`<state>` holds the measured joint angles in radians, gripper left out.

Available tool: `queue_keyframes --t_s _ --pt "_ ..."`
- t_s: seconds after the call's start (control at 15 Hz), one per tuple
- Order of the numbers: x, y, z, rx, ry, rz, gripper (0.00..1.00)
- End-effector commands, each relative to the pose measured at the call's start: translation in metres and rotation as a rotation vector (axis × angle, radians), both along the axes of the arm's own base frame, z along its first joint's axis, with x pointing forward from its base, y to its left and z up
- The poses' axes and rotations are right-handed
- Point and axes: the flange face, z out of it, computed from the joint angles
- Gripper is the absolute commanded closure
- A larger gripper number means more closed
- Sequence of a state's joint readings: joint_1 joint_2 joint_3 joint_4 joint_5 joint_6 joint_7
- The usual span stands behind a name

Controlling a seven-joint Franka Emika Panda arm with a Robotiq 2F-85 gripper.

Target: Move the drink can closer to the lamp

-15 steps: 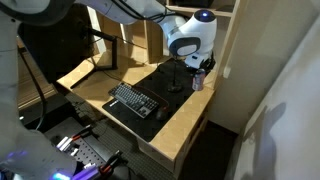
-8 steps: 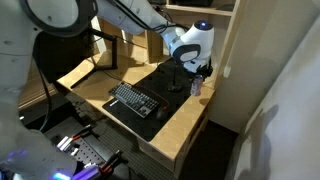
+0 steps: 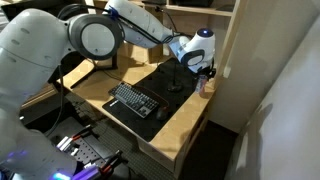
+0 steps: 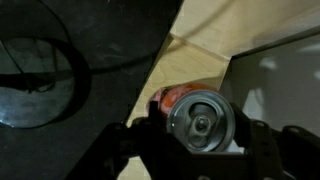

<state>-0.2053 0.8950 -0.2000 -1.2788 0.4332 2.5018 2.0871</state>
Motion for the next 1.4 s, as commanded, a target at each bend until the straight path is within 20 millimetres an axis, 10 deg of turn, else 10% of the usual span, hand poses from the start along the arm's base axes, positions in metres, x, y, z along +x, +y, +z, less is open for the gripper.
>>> queue_keyframes --t_s 0.0,0.4,0.47,0.6,1.33 --pt "0.016 -0.005 -0.024 0.009 -0.004 -0.046 0.59" --pt "0.016 -0.014 -0.036 0.012 -0.024 -0.079 0.59" --pt "0.011 -0.015 -0.034 0.014 -0.016 -0.071 0.09" --pt "0.006 -0.015 -0.023 0.023 -0.032 -0.04 0.03" --pt "-0.022 -0.032 0.062 0.048 -0.099 0.076 0.0"
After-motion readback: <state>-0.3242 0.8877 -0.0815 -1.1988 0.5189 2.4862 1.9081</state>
